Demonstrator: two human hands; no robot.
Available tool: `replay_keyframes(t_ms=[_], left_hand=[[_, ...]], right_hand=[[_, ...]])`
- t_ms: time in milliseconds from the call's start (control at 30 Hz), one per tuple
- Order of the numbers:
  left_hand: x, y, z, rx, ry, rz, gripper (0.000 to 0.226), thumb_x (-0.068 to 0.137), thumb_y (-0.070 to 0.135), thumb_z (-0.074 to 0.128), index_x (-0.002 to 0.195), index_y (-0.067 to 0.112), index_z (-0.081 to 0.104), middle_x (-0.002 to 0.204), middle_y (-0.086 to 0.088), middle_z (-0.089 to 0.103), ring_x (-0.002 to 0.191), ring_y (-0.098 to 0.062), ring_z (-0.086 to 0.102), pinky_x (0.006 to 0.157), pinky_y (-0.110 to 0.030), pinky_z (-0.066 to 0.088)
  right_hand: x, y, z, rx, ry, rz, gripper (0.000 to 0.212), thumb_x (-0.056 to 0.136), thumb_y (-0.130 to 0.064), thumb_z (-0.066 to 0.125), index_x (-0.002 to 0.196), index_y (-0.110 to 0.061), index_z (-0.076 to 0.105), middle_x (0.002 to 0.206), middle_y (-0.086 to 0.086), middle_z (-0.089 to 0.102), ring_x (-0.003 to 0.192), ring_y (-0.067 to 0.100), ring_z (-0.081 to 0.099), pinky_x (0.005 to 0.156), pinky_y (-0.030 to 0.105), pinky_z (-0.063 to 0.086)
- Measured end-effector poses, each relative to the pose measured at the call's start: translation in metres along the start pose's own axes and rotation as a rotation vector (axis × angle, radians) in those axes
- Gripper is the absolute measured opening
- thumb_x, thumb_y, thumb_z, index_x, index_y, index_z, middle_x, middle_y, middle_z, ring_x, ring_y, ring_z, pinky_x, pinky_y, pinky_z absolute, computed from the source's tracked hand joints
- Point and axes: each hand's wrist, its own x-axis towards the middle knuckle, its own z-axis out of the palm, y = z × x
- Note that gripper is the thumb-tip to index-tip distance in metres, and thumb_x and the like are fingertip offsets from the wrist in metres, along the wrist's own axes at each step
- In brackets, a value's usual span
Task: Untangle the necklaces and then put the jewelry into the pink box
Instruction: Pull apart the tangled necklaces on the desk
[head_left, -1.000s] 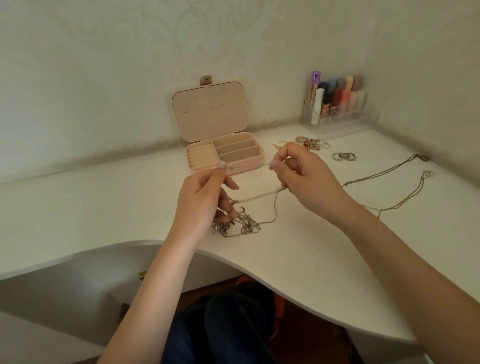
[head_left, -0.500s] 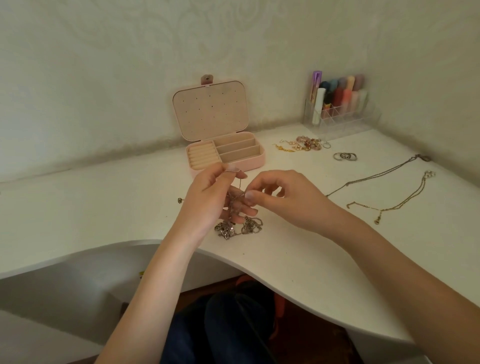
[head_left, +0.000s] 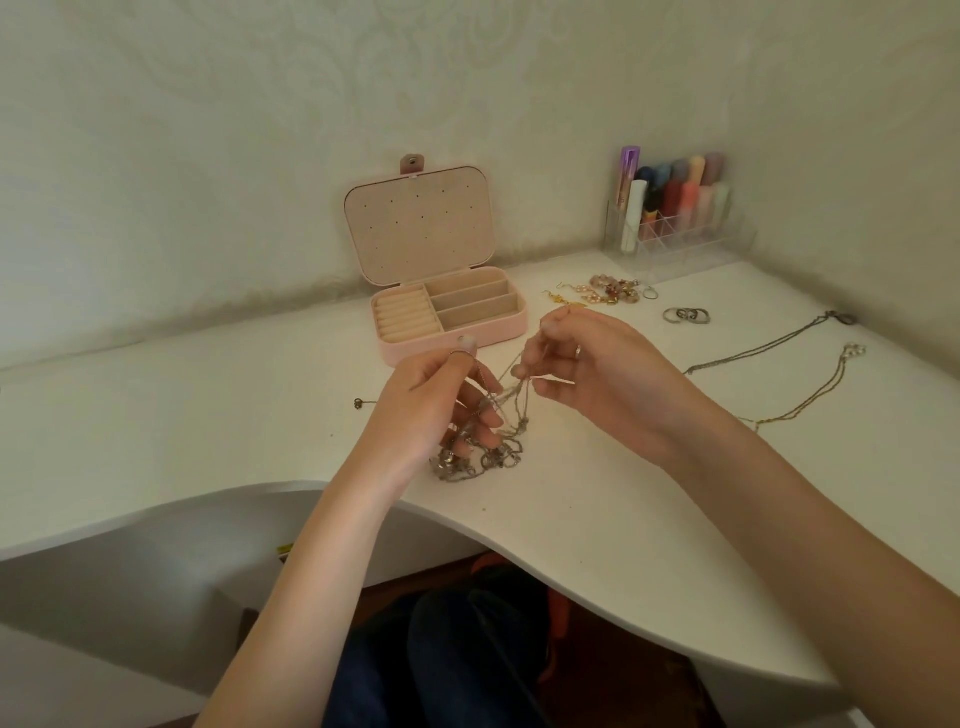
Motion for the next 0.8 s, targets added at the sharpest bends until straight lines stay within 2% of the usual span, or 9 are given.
replay_keyframes(t_ms=[67,233,400,467,533,567,600,700,800], left_hand=[[0.000,-0.001,0.000,-0.002,0.000,-0.001,0.040,0.101,0.030,0.039,0.075,0.009,0.061,0.052,-0.004,0.060,0.045,-0.019,0.059,0.039,-0.021,0.039],[0.002,-0.002,0.000,0.011,-0.010,-0.026,0.042,0.101,0.035,0.038,0.078,0.007,0.061,0.055,-0.007,0.062,0.043,-0.021,0.058,0.041,-0.024,0.039],[0.001,-0.001,-0.003,0.026,-0.005,-0.072,0.049,0.100,0.043,0.034,0.079,0.008,0.061,0.061,-0.011,0.067,0.044,-0.022,0.061,0.035,-0.019,0.031],[0.001,-0.001,-0.004,0.035,-0.006,-0.086,0.054,0.099,0.048,0.031,0.078,0.007,0.060,0.063,-0.012,0.068,0.044,-0.022,0.061,0.035,-0.019,0.031],[0.002,-0.001,-0.004,0.059,-0.002,-0.084,0.057,0.098,0.052,0.031,0.077,0.007,0.060,0.062,-0.009,0.066,0.040,-0.018,0.059,0.035,-0.019,0.032],[0.003,-0.001,-0.004,0.070,0.003,-0.080,0.058,0.097,0.052,0.032,0.076,0.007,0.060,0.062,-0.008,0.065,0.038,-0.016,0.057,0.035,-0.019,0.033],[0.003,-0.002,-0.004,0.081,0.009,-0.076,0.058,0.097,0.053,0.032,0.076,0.007,0.060,0.064,-0.007,0.063,0.037,-0.016,0.056,0.036,-0.020,0.033],[0.005,-0.006,-0.004,0.148,0.017,-0.071,0.059,0.095,0.057,0.034,0.077,0.008,0.060,0.064,-0.005,0.058,0.040,-0.017,0.054,0.040,-0.022,0.036],[0.005,-0.006,-0.002,0.141,-0.041,-0.127,0.061,0.093,0.061,0.034,0.076,0.009,0.061,0.059,-0.006,0.054,0.042,-0.020,0.056,0.041,-0.022,0.039]], right_hand=[[0.000,-0.001,-0.001,0.076,0.001,0.018,0.022,0.096,-0.011,0.044,0.075,-0.014,0.048,0.061,0.001,0.052,0.058,0.016,0.056,0.060,0.026,0.046],[0.002,-0.003,-0.006,-0.019,0.050,-0.042,0.015,0.098,-0.016,0.046,0.084,-0.015,0.049,0.055,-0.004,0.036,0.041,0.010,0.030,0.047,0.022,0.027],[0.003,-0.006,-0.010,-0.309,0.258,-0.243,0.010,0.094,-0.020,0.057,0.084,-0.017,0.057,0.044,-0.010,0.036,0.035,0.008,0.028,0.041,0.018,0.027],[0.003,-0.005,-0.012,-0.420,0.333,-0.362,0.009,0.093,-0.021,0.060,0.085,-0.016,0.058,0.040,-0.011,0.036,0.032,0.011,0.038,0.050,0.017,0.039],[0.003,-0.001,-0.014,-0.530,0.384,-0.448,0.009,0.092,-0.023,0.060,0.086,-0.017,0.058,0.039,-0.010,0.037,0.033,0.015,0.047,0.071,0.012,0.044],[0.003,0.001,-0.014,-0.569,0.409,-0.471,0.009,0.093,-0.024,0.060,0.087,-0.018,0.057,0.040,-0.009,0.039,0.033,0.015,0.049,0.073,0.007,0.043],[0.003,0.003,-0.015,-0.604,0.432,-0.484,0.009,0.093,-0.026,0.059,0.086,-0.020,0.057,0.043,-0.006,0.041,0.033,0.015,0.049,0.068,0.006,0.044],[0.005,0.006,-0.015,-0.738,0.483,-0.482,0.008,0.092,-0.031,0.058,0.086,-0.026,0.056,0.051,0.000,0.048,0.037,0.016,0.050,0.049,0.032,0.052],[0.006,0.009,-0.016,-0.840,0.499,-0.473,0.007,0.092,-0.032,0.058,0.087,-0.027,0.057,0.052,-0.004,0.049,0.047,0.020,0.053,0.052,0.045,0.053]])
